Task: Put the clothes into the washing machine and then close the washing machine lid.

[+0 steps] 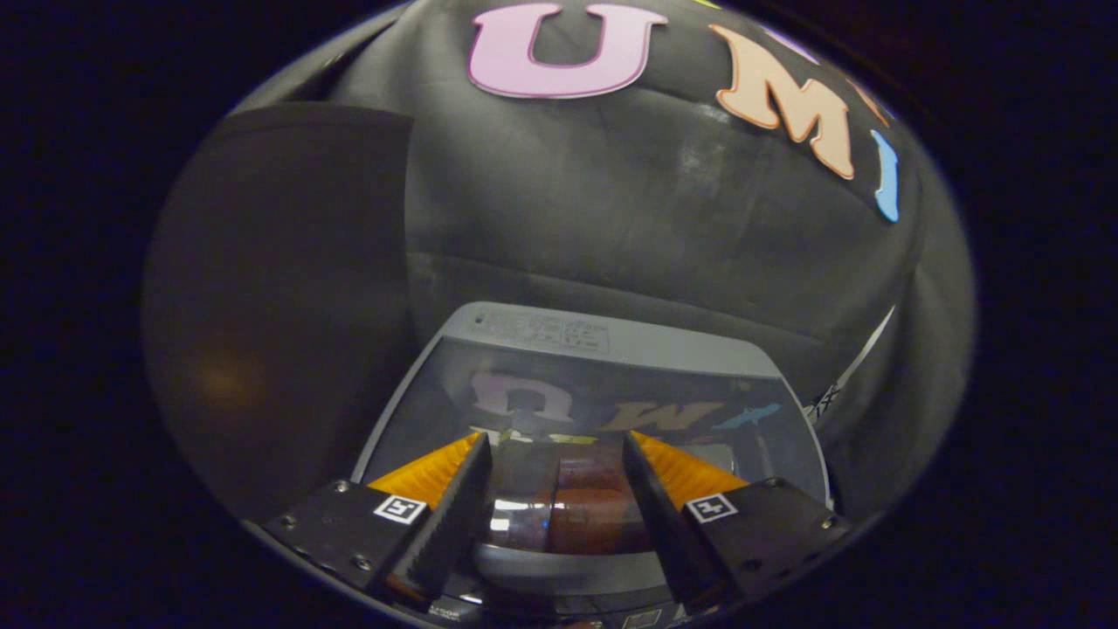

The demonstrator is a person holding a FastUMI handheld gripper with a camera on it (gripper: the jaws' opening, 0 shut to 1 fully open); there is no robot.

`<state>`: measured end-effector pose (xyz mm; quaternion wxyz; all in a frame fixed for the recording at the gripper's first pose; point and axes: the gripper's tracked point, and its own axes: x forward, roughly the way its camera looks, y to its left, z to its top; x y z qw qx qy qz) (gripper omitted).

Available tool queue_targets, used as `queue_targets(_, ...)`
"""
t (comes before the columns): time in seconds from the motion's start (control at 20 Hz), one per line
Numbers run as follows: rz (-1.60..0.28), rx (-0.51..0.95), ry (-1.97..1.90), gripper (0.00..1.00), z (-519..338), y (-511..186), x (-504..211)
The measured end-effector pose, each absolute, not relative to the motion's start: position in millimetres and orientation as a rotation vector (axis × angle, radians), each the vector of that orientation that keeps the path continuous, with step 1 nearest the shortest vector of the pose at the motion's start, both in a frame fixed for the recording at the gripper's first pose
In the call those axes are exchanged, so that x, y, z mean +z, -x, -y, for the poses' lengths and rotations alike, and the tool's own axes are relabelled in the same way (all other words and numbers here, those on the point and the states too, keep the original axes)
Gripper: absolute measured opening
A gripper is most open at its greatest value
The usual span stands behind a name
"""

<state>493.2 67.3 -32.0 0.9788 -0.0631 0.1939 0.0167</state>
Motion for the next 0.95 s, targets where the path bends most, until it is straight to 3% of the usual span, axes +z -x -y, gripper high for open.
queue_targets(0.25,-0.211,-0.028,0.028,0.92,-56.9,-466.8,18.2)
queue_targets(0.95,0.017,-0.13,0.004,0.94,-42.1,-301.7,96.2)
